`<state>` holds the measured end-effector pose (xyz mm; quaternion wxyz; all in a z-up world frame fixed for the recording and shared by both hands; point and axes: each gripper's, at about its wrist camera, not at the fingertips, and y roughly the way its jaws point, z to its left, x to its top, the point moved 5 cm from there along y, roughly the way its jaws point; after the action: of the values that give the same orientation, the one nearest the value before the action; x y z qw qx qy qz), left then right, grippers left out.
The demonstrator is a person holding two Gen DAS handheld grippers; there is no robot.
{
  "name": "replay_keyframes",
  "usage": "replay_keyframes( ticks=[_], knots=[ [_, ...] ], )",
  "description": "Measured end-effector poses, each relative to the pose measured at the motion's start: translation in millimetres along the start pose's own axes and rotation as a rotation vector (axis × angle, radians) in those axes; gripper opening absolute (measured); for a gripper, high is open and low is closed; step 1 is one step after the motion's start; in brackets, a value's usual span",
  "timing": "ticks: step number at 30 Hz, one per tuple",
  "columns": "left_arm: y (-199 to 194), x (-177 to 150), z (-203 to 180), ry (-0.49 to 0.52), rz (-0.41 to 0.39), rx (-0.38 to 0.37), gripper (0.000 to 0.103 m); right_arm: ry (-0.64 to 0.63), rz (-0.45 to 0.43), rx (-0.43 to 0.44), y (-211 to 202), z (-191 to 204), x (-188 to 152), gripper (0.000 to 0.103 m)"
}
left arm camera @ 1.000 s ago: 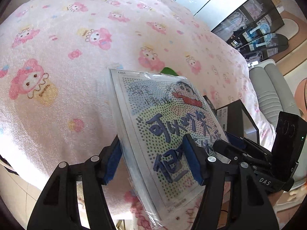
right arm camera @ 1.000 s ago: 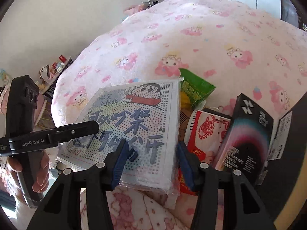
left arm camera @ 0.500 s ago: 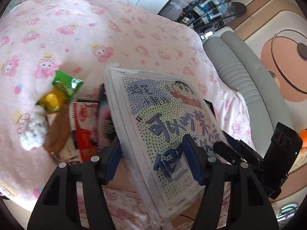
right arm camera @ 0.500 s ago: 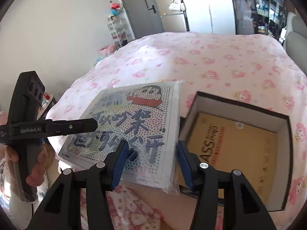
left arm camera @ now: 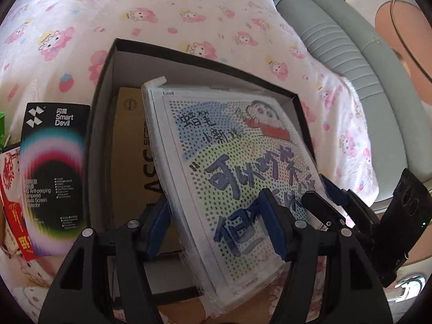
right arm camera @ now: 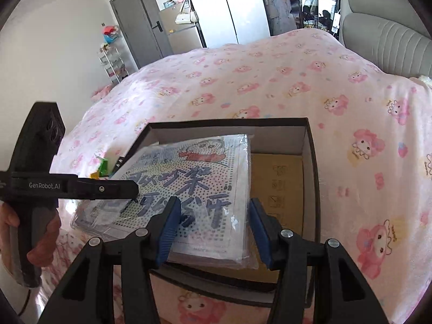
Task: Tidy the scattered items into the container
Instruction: 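Carry the bead-art kit over the open black box with the left gripper, then lower the bead-art kit into the box and open the left gripper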
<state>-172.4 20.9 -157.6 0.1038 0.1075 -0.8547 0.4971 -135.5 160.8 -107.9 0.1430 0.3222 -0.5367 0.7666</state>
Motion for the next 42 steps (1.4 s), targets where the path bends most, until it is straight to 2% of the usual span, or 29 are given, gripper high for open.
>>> replay_keyframes(
  ticks=[3,5,9,14,18,21,24,26,27,28,30,32,35,39,42],
  knots=[
    [19,5,5,0.009,0.058,0.033,0.066,-0.033,0.046,-0.041,19,-13,-6,0.047],
    [26,7,10,-0.007,0.081,0.054,0.066,-0.009,0.072,-0.022,29,-23,-10,0.047],
    [30,4,14,-0.013,0.078,0.086,0.066,0.098,0.130,0.030,45,-32,-17,0.047],
    [40,-4,16,0.005,0.111,0.177,0.068,0.054,0.168,-0.015,55,-27,-25,0.048],
    [54,-9,16,-0.001,0.140,0.262,0.071,0.021,0.273,-0.036,76,-23,-35,0.048],
    [62,-15,19,-0.031,0.169,0.252,0.075,0.060,0.340,-0.026,87,-28,-36,0.048],
    [56,-21,16,-0.018,0.168,0.232,0.073,0.053,0.332,-0.031,83,-28,-41,0.048],
    [50,-23,15,0.007,0.158,0.285,0.063,0.045,0.294,-0.046,74,-25,-44,0.048],
    [47,-24,14,0.029,0.149,0.323,0.053,0.038,0.271,-0.052,68,-23,-43,0.048],
    [43,-24,14,0.048,0.135,0.362,0.050,0.036,0.248,-0.070,60,-22,-43,0.048],
    [37,-24,8,0.067,0.106,0.390,0.049,0.048,0.185,-0.091,43,-21,-36,0.048],
    [34,-23,-5,0.094,0.088,0.364,0.049,0.071,0.128,-0.101,28,-24,-29,0.048],
    [35,-25,-37,0.150,0.095,0.241,0.048,0.131,0.077,-0.129,9,-41,-18,0.048],
    [59,-24,-82,0.186,0.180,0.035,0.041,0.162,0.027,-0.179,-12,-58,-3,0.048],
    [85,-27,-107,0.200,0.261,-0.057,0.039,0.189,0.007,-0.225,-19,-75,8,0.048]
  ],
)
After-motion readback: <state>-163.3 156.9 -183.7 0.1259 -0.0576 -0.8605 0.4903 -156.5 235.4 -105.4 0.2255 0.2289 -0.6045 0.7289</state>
